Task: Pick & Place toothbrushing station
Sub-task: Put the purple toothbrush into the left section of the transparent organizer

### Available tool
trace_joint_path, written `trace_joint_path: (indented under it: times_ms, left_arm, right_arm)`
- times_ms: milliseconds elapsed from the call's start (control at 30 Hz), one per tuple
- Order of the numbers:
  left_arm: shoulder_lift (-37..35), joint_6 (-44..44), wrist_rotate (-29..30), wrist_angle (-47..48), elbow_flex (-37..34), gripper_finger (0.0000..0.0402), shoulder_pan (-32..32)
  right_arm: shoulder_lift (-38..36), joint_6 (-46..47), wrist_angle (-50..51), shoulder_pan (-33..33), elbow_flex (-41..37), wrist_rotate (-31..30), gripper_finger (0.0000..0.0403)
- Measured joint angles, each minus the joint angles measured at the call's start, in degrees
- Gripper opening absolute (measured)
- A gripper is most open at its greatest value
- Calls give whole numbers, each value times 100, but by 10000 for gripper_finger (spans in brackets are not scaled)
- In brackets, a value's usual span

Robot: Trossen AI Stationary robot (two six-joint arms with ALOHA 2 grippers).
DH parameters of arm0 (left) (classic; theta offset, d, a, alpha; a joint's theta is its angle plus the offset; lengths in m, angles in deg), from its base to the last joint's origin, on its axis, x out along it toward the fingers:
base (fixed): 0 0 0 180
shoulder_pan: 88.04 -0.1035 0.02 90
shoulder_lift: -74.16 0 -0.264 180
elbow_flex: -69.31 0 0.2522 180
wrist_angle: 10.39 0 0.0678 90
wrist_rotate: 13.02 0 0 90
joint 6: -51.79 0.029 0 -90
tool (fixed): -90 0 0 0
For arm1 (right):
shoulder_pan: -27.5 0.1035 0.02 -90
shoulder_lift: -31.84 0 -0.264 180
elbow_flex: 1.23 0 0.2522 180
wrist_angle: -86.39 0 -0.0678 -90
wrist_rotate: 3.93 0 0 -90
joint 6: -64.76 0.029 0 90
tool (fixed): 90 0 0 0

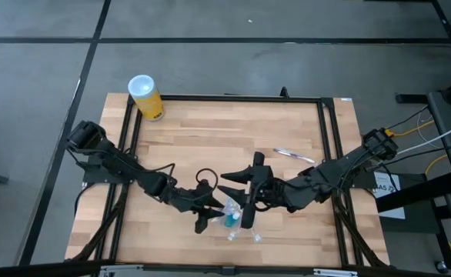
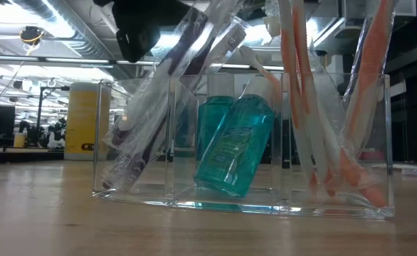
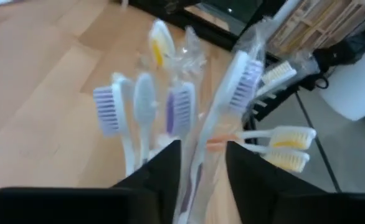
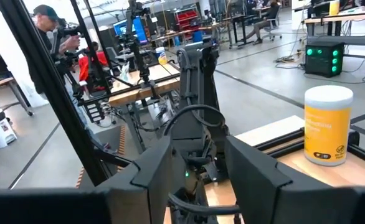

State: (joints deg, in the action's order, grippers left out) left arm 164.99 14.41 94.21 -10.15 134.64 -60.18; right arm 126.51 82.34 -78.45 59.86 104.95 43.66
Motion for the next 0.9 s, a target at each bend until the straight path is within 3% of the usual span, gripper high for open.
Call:
trace_joint_path:
  times_ms: [233, 500, 900]
  left_arm:
    - [52, -274, -200, 323, 2, 10, -14]
    - [50, -684, -175, 1074, 2, 2, 237]
    - [-319, -576, 791, 869, -2, 14, 364]
  right_arm:
    - [2, -6, -4, 23, 0, -25, 152]
    - [2, -7, -7, 80, 0, -26, 152]
    - [2, -9, -8, 243, -4, -221, 152]
